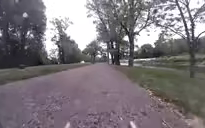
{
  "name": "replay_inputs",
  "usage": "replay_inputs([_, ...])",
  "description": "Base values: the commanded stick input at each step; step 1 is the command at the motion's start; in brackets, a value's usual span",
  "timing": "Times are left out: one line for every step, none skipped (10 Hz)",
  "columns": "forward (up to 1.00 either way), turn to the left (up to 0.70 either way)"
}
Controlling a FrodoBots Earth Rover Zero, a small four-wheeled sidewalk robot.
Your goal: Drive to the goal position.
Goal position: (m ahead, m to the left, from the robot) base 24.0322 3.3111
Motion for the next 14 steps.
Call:
replay_inputs([0.7,0.0])
replay_inputs([0.7,0.0])
replay_inputs([0.7,0.0])
replay_inputs([0.7,0.0])
replay_inputs([0.7,0.0])
replay_inputs([0.7,0.0])
replay_inputs([0.7,0.0])
replay_inputs([0.7,0.0])
replay_inputs([0.7,0.0])
replay_inputs([0.7,0.0])
replay_inputs([0.7,0.0])
replay_inputs([0.7,0.0])
replay_inputs([0.7,0.0])
replay_inputs([0.7,0.0])
